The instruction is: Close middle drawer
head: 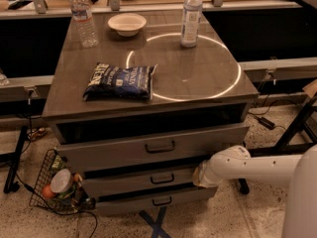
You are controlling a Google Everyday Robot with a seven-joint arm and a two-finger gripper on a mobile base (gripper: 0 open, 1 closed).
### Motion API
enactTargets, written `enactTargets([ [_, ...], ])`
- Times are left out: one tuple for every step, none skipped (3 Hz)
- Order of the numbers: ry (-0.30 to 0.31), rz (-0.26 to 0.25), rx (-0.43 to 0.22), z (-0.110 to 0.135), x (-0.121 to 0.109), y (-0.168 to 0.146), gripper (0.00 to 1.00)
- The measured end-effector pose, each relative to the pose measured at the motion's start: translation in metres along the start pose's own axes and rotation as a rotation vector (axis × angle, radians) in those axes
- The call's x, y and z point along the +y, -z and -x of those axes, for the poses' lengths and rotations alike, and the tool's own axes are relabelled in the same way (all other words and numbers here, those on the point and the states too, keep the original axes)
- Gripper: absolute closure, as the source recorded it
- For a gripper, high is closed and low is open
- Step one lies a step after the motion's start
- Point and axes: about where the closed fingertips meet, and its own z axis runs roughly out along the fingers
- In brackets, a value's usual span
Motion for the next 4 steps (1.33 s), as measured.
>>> enactTargets([
  [0.004, 0.055, 0.059, -0.018, 0.014, 0.025, 1.0],
  [-0.002, 0.132, 0.095, -0.031, 0.039, 0.045, 1.0],
  [-0.027, 0.144, 0.115, -0.038, 0.051, 0.078, 1.0],
  [-0.05, 0.076, 0.134, -0.039, 0.046, 0.136, 1.0],
])
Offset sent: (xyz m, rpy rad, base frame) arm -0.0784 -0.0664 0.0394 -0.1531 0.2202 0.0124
